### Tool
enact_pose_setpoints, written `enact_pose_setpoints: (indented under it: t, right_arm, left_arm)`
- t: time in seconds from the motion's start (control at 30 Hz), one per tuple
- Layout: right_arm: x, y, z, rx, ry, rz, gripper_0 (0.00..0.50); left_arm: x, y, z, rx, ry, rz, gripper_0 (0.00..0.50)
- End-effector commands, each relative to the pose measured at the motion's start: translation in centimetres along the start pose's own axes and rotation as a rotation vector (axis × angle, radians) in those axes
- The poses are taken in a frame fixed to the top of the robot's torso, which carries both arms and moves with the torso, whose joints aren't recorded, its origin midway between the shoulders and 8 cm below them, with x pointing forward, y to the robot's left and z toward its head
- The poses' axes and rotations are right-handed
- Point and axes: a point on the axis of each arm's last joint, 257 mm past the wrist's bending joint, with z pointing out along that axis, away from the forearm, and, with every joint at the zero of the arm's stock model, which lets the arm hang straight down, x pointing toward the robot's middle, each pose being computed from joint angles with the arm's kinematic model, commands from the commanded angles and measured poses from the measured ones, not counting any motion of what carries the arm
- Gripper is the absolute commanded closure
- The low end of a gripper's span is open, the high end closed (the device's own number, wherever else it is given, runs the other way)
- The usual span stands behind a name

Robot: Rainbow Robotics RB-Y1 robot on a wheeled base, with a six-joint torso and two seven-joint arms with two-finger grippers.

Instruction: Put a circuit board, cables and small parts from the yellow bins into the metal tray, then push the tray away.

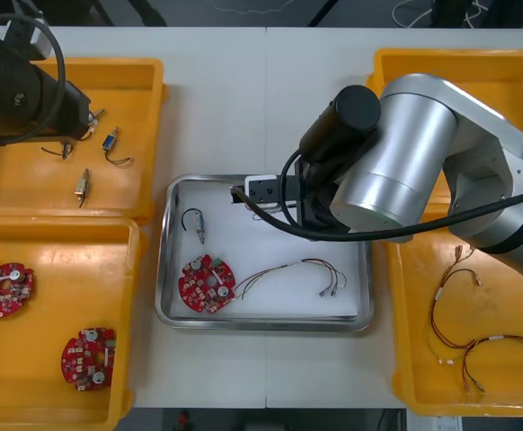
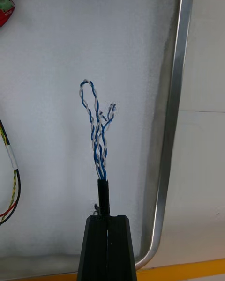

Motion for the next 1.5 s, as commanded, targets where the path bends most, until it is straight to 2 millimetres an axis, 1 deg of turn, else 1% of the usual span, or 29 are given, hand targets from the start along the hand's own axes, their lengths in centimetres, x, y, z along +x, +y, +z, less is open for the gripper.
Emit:
enact_pose_setpoints:
  t: [0.03,0.17,0.33,0.47,0.5,0.53,0.57,0.6,0.63,0.67,0.7,0.73,0.9,1.1,1.17,1.23,1.3,1.37,1.43,1.5]
  right_arm:
    - [1.1,0.8,1.8,0.002,0.034,-0.026,0.5]
    - [1.8,0.6,2.6,0.018,0.058,-0.038,0.5]
    - [2.2,1.5,3.9,0.006,0.076,-0.062,0.5]
    - [2.4,1.6,4.6,0.012,0.079,-0.073,0.5]
    - [2.5,1.6,4.7,0.015,0.083,-0.074,0.49]
    - [2.6,1.7,4.9,0.015,0.084,-0.072,0.436]
    - [2.6,1.6,4.9,0.018,0.084,-0.071,0.404]
    - [2.7,1.7,5.0,0.02,0.084,-0.072,0.296]
    - [2.8,1.8,5.1,0.023,0.086,-0.069,0.158]
    - [2.9,1.8,5.2,0.024,0.087,-0.069,0.106]
    - [3.1,1.8,5.2,0.025,0.091,-0.068,0.021]
    - [3.3,1.9,5.3,0.023,0.094,-0.066,0.0]
    - [3.7,1.9,5.3,0.026,0.103,-0.064,0.0]
    - [3.8,0.3,4.8,0.056,0.099,-0.037,0.0]
    - [4.1,-0.4,4.4,0.065,0.102,-0.016,0.0]
    - [4.3,-0.7,4.1,0.059,0.106,-0.002,0.0]
    - [4.5,-0.1,4.1,0.039,0.115,0.01,0.0]
    - [4.6,-0.8,3.6,0.046,0.114,0.038,0.0]
    - [4.9,-0.5,3.2,0.02,0.13,0.054,0.0]
    - [4.4,-0.2,2.7,-0.007,0.12,0.073,0.0]
  left_arm:
    - [0.0,-1.7,-0.7,0.037,-0.012,0.008,0.5]
    - [0.1,-1.9,-0.7,0.043,-0.009,0.01,0.5]
    - [0.2,-2.2,-0.6,0.054,-0.001,0.014,0.5]
    - [0.3,-2.3,-0.7,0.059,0.0,0.015,0.497]
    - [0.3,-2.3,-0.6,0.058,0.001,0.014,0.5]
    - [0.3,-2.3,-0.6,0.058,0.001,0.014,0.499]
    - [0.3,-2.3,-0.6,0.058,0.001,0.014,0.498]
    - [0.3,-2.3,-0.6,0.058,0.001,0.014,0.499]
    - [0.3,-2.3,-0.6,0.058,0.001,0.014,0.498]
    - [0.3,-2.3,-0.6,0.058,0.001,0.012,0.5]
    - [0.3,-2.2,-0.6,0.057,0.0,0.012,0.5]
    - [0.3,-2.3,-0.6,0.06,0.001,0.014,0.5]
    - [0.4,-2.3,-0.5,0.059,0.004,0.013,0.5]
    - [0.6,-2.4,-0.5,0.063,0.006,0.015,0.498]
    - [0.6,-2.3,-0.4,0.061,0.008,0.013,0.498]
    - [0.9,-2.2,-0.3,0.061,0.014,0.012,0.498]
    - [0.8,-2.3,-0.3,0.061,0.013,0.011,0.5]
    - [0.8,-2.1,-0.3,0.054,0.011,0.009,0.498]
    - [0.7,-2.1,-0.3,0.054,0.009,0.009,0.5]
    - [0.8,-2.3,-0.2,0.059,0.011,0.009,0.499]
